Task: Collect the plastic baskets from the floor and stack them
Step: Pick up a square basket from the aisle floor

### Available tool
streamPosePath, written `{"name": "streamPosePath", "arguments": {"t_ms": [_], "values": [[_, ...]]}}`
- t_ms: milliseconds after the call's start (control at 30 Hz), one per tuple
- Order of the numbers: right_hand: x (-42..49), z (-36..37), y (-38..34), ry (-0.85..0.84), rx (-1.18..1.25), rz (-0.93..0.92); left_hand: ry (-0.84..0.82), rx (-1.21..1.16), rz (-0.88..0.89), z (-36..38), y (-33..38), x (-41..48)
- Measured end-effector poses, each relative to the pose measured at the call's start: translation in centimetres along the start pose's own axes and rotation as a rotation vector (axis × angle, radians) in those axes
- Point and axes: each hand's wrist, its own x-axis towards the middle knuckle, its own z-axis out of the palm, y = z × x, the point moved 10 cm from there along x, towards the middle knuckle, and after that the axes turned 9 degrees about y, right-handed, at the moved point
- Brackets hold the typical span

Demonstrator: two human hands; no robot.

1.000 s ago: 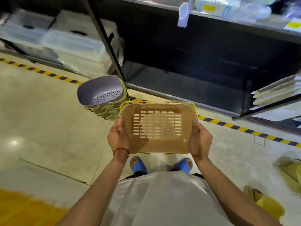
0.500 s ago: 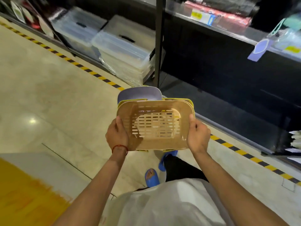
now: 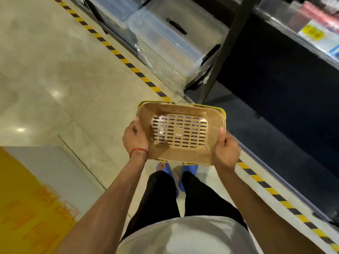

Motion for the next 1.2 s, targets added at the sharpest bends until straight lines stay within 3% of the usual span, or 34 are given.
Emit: {"name": "streamPosePath", "arguments": {"t_ms": [100, 300, 567, 800, 1033, 1200], "values": [[1.2, 1.9, -0.5, 0.039, 0.047, -0.009, -0.018, 0.012, -0.041, 2.3, -0.5, 2.2], [4.1, 6.5, 1.3, 0.016, -0.147, 0.085, -0.060, 0.059, -0.099, 6.7, -2.5, 4.7], [5.5, 11.1, 3.7, 0.049, -0.157, 0.110, -0.117, 0.092, -0.141, 11.5, -6.2, 6.9], [6.8, 15.1, 7.9, 0.048, -0.181, 0.113, -0.084, 0.130, -0.089, 15.3, -9.2, 8.2], [7.1, 17.9, 9.7, -0.001, -0.117, 0.107, -0.127, 0.274, -0.132, 17.6, -11.8, 9.3], [7.0, 18.3, 11.5, -0.147, -0.021, 0.264, -0.170, 0.294, -0.128, 17.4, -11.4, 8.7]]}}
